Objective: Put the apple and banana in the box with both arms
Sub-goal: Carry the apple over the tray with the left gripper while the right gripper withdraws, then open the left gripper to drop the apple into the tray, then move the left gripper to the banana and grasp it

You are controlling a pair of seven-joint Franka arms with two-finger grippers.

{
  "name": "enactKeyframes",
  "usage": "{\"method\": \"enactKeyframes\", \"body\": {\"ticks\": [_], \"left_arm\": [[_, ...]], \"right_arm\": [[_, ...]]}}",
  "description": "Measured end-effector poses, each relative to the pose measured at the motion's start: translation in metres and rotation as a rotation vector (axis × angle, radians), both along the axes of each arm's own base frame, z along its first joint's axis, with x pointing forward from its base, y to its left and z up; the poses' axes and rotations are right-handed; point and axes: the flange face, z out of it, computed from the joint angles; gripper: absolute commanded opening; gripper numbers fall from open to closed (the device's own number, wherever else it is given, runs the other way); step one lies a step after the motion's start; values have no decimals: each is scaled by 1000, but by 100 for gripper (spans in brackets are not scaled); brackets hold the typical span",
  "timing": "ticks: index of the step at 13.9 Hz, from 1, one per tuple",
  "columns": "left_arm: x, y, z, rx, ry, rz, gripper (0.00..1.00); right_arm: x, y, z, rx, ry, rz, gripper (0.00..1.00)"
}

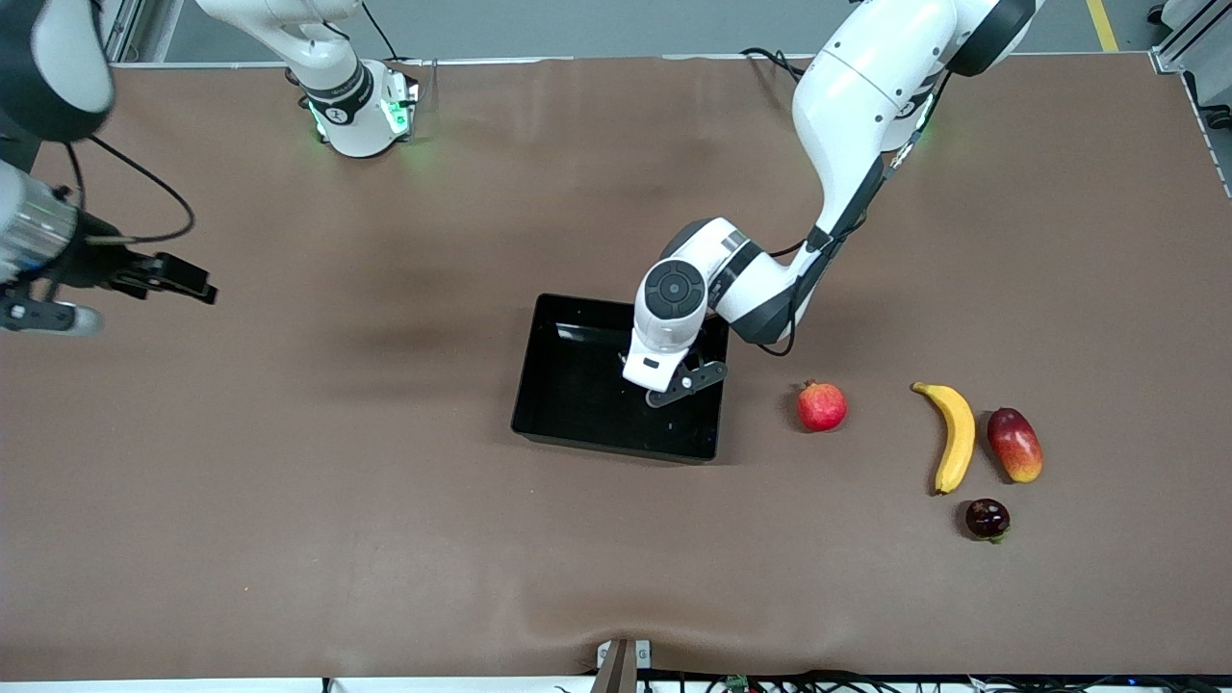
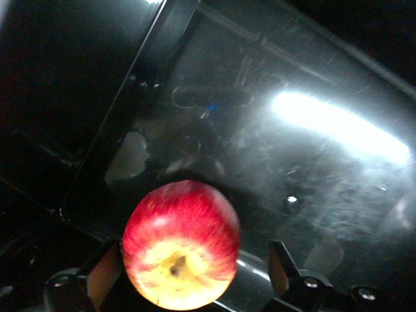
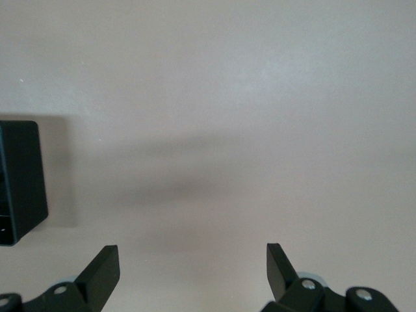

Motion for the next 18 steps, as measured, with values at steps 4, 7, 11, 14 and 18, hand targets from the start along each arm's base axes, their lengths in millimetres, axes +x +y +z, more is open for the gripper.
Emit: {"method": "enactKeyframes", "body": {"ticks": [4, 7, 11, 14, 18], "left_arm": [[37, 20, 102, -68, -136, 20, 100], [73, 100, 184, -38, -178, -39, 100], [110, 235, 199, 36, -87, -168, 100], [121, 311, 171, 48, -14, -195, 100], [116, 379, 106, 108, 48, -153, 100]], "right_arm": [[3, -14, 49, 1, 30, -15, 100], [9, -19, 57, -1, 18, -23, 100], [0, -22, 84, 1, 35, -22, 100], [-1, -18, 87, 1, 39, -15, 100], [-3, -5, 88, -1, 43, -2, 100]]}}
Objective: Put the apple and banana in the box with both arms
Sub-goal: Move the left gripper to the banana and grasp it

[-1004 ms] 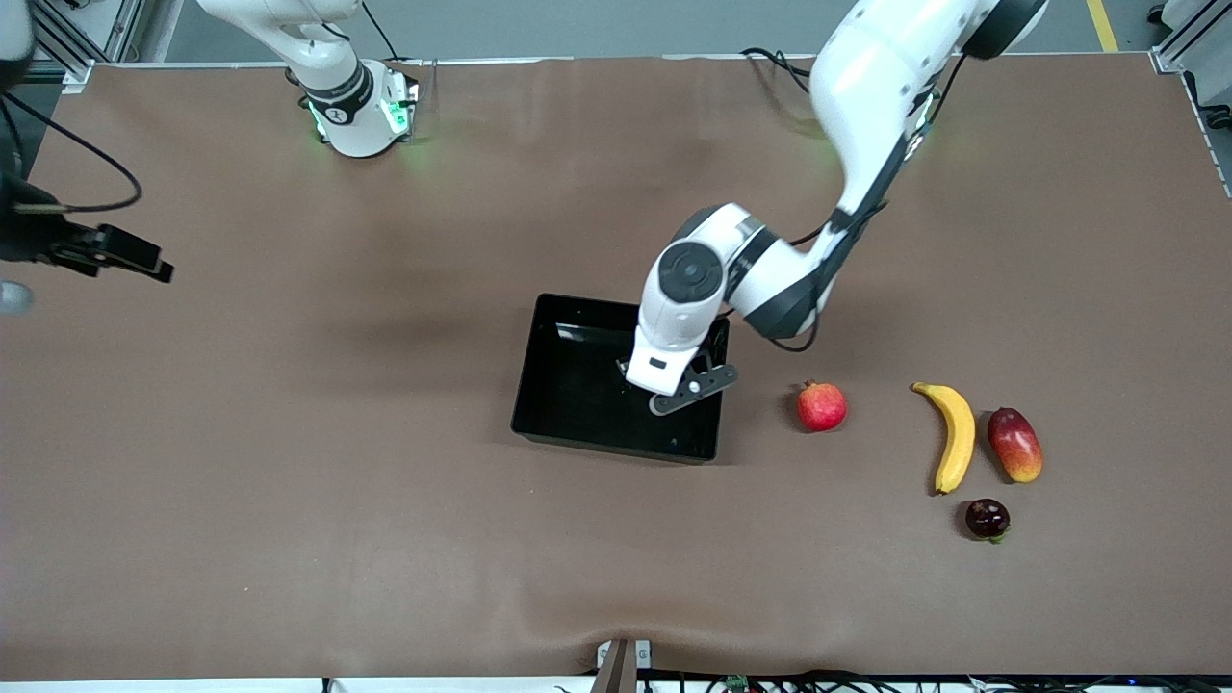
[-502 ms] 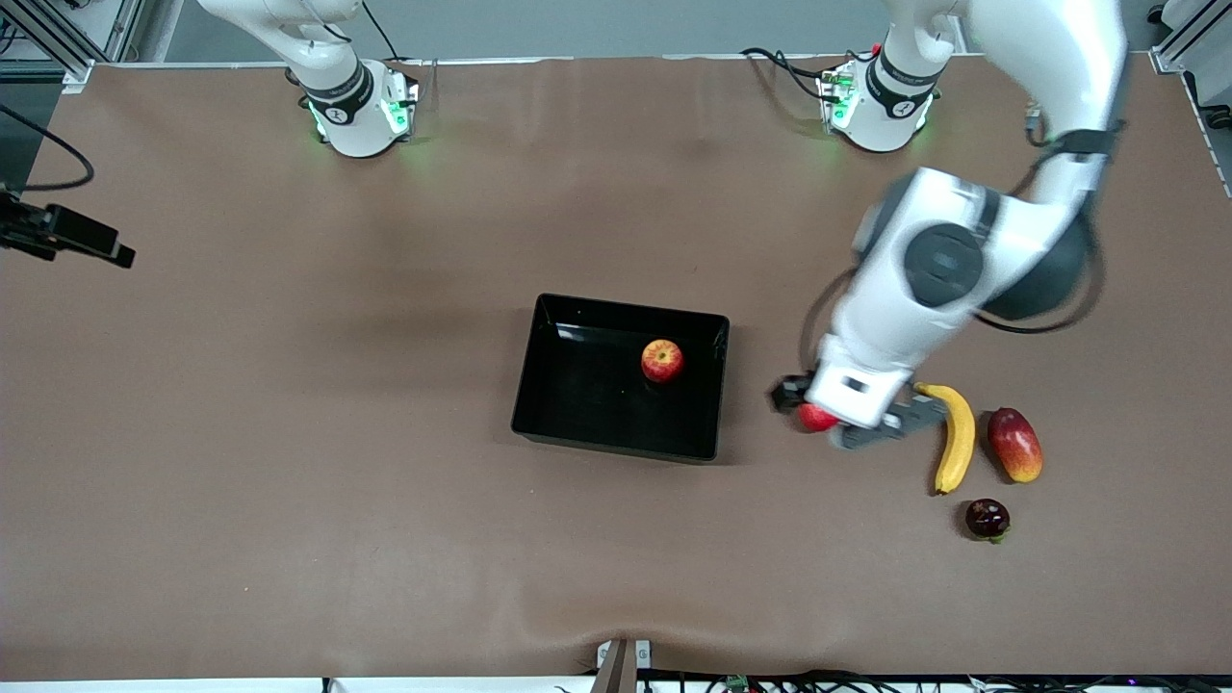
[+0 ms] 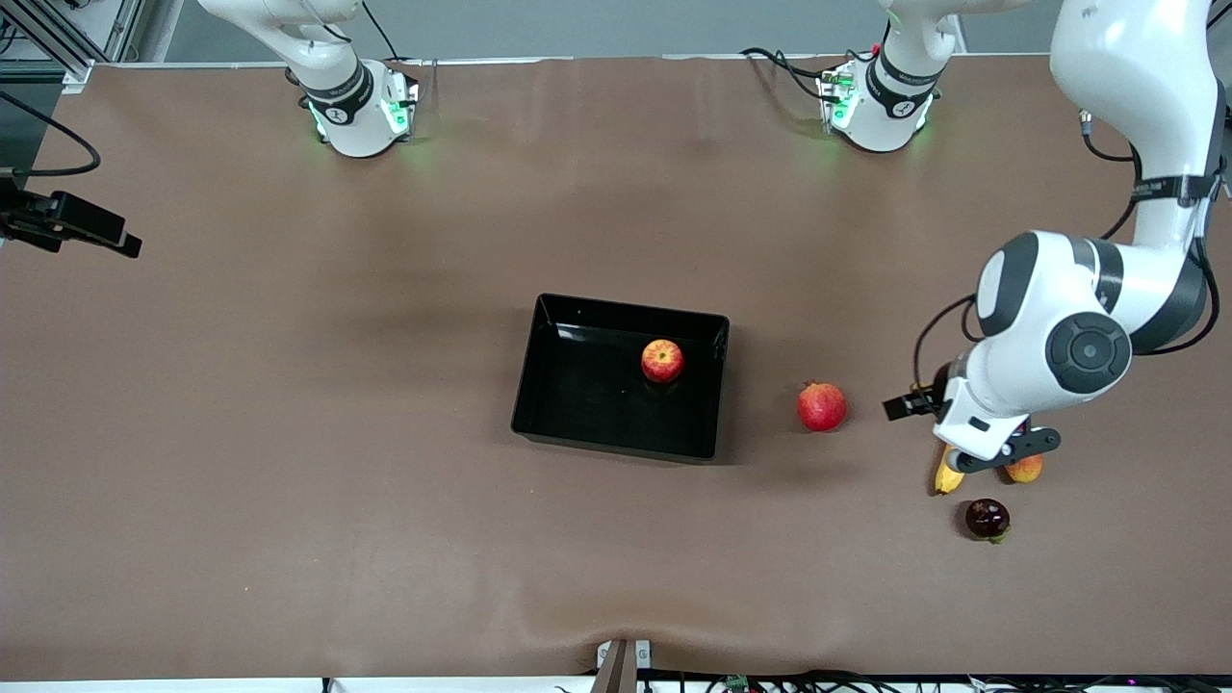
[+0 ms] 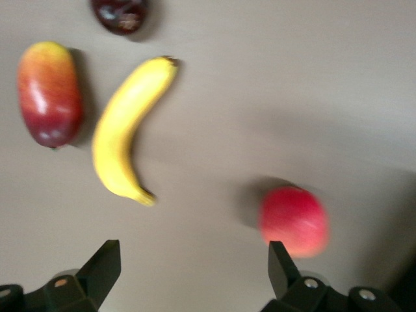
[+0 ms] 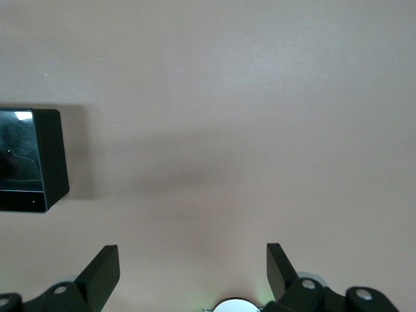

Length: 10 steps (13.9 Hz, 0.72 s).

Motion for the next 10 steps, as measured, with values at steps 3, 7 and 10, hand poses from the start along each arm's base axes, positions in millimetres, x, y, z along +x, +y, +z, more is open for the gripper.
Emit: {"method": "enactKeyframes", "body": {"ticks": [3, 7, 10], "left_arm": [[-14, 43, -68, 28, -40, -5, 100], [-23, 86, -119, 29, -67, 6, 98], [-23, 91, -134, 16, -72, 7, 32]], "right_arm": [[-3, -1, -1, -3, 7, -20, 100], [-1, -1, -19, -3, 5, -31, 100], [-7, 2, -24, -3, 7, -26, 100]]}}
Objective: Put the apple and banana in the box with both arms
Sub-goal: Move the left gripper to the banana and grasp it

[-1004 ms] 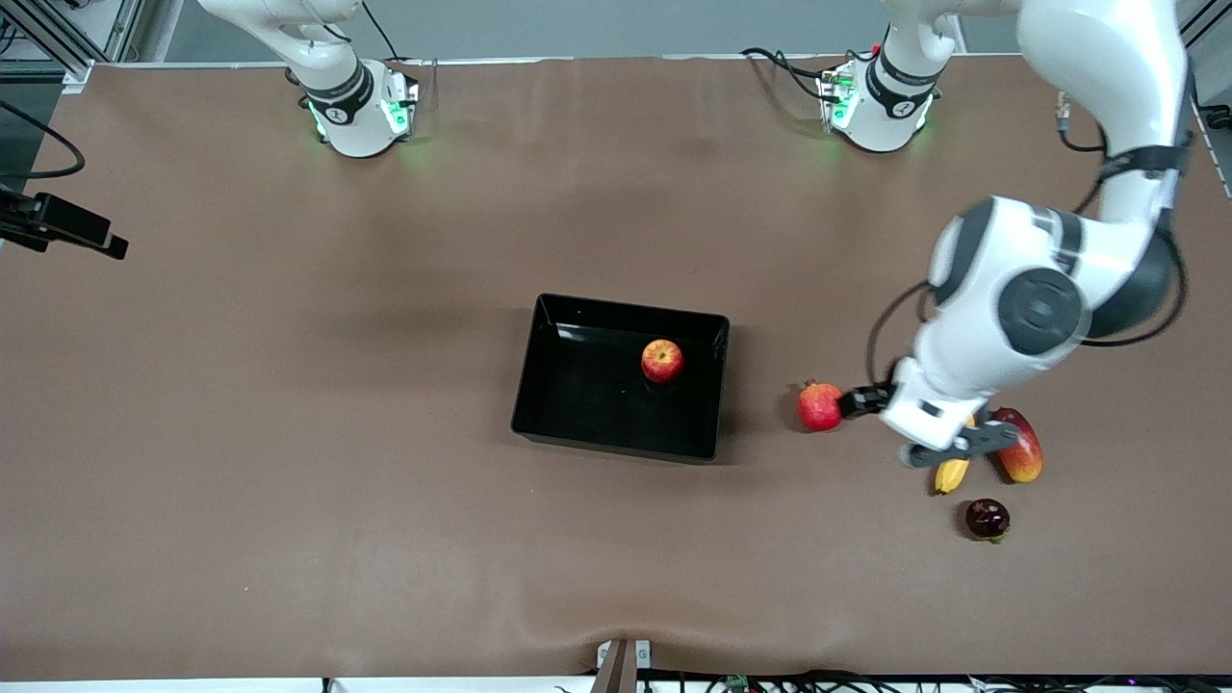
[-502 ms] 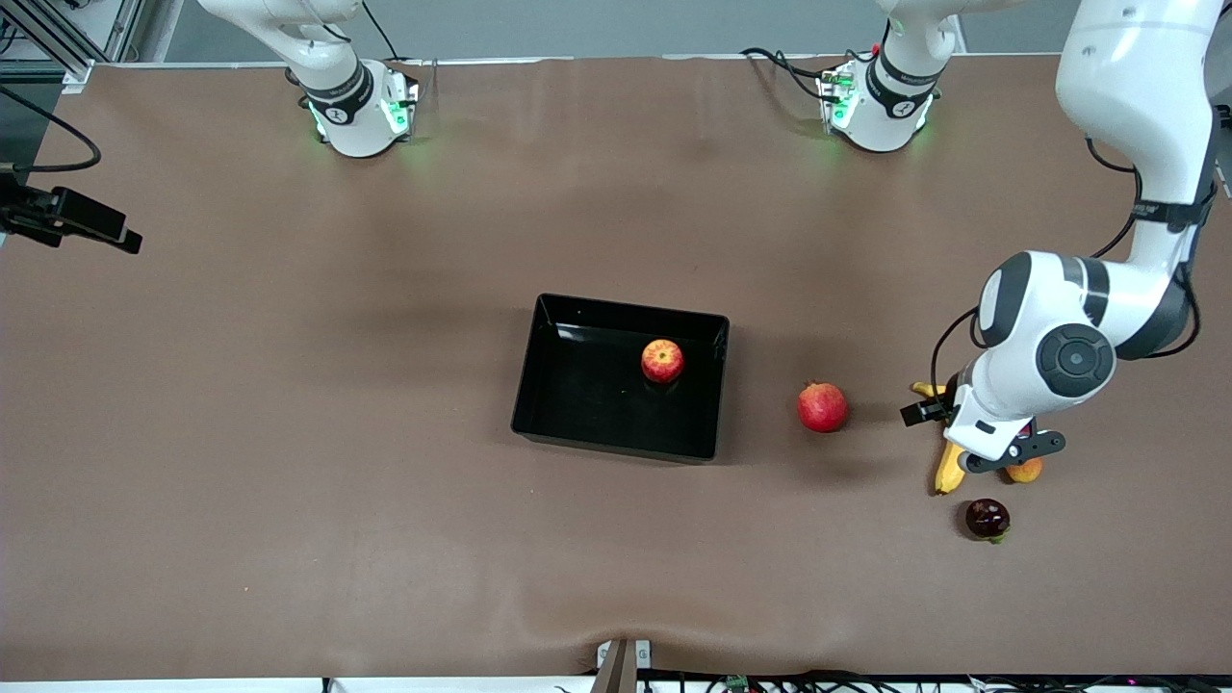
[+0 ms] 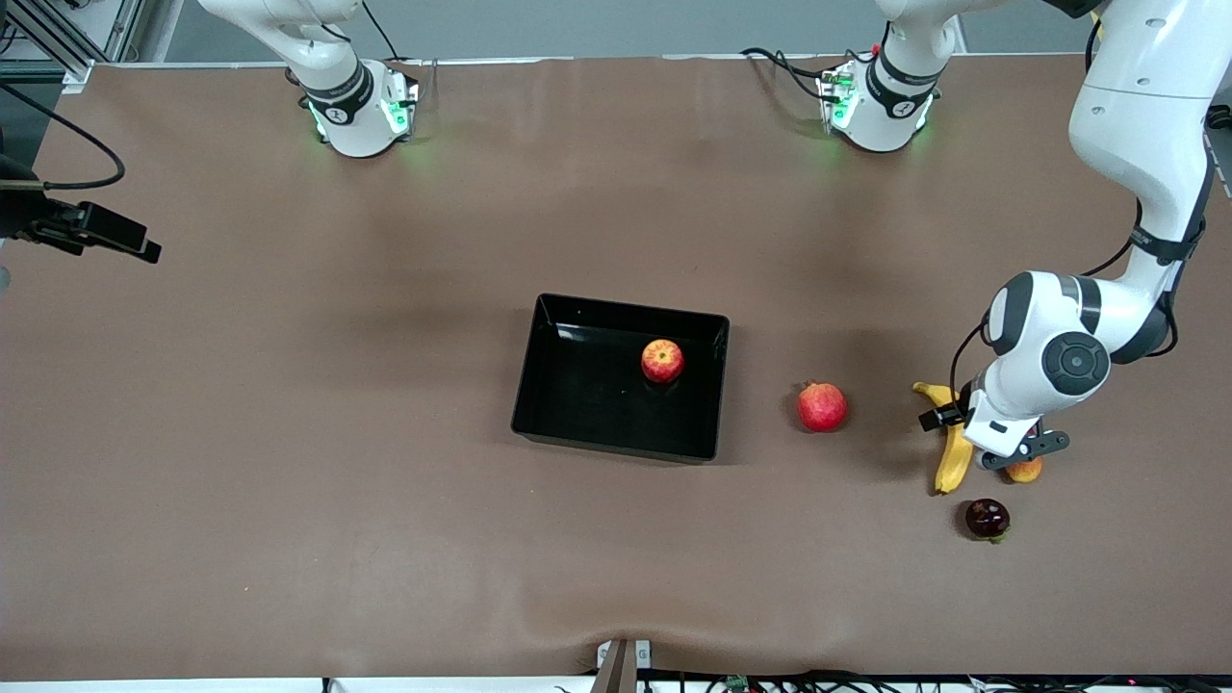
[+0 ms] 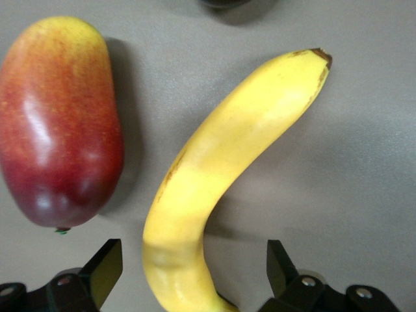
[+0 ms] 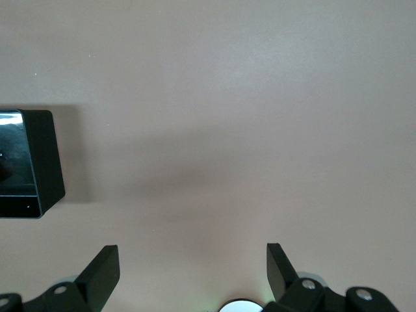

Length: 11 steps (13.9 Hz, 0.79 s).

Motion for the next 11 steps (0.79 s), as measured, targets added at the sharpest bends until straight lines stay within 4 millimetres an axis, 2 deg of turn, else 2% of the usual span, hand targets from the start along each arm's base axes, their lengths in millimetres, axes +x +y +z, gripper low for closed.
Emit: {"method": "enactKeyframes", "body": {"ticks": [1, 3, 9, 11], "left_arm": [[0, -1, -1, -2, 0, -2, 17], [0, -2, -1, -2, 0, -3, 2], [0, -4, 1, -1, 3, -6, 0], [2, -14, 18, 2, -3, -20, 0]], "right_arm": [[-1, 0, 2, 0, -4, 0, 100], [-1, 1, 2, -1, -10, 0, 100], [0, 2, -2, 0, -6, 2, 100], [0, 2, -2, -1, -7, 2, 100]]}}
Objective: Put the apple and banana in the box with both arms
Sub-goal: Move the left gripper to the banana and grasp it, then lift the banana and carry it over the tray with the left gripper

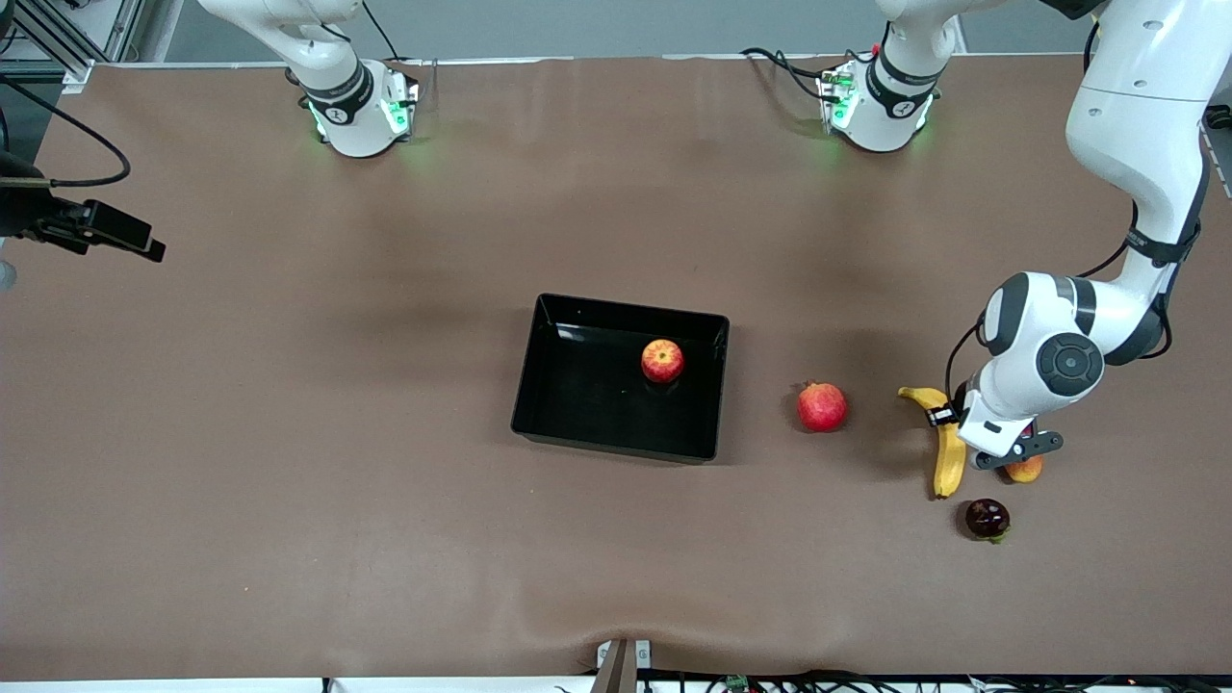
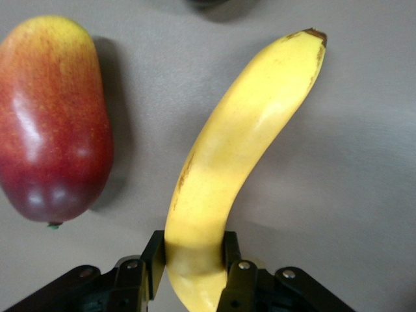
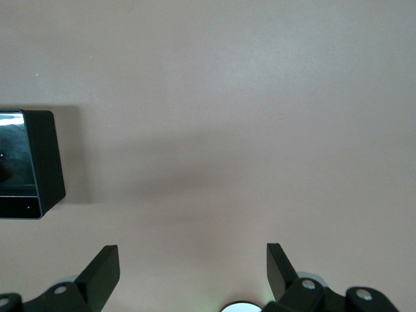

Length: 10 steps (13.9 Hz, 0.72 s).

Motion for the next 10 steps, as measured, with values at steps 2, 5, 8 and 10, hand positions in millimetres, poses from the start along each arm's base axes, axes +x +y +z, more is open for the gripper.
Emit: {"method": "enactKeyframes", "body": {"ticks": [2, 5, 8, 10], "left_arm": [[4, -13, 45, 17, -25, -17, 0], [-1, -53, 128, 42, -67, -66, 0], [-18, -138, 176, 22, -89, -62, 0], [-36, -206, 187, -16, -110, -42, 0]], "right_arm": [[0, 0, 0, 0, 0, 0, 100], [0, 0, 0, 0, 0, 0, 100], [0, 1, 0, 0, 0, 1, 100], [0, 1, 0, 0, 0, 2, 100]]}}
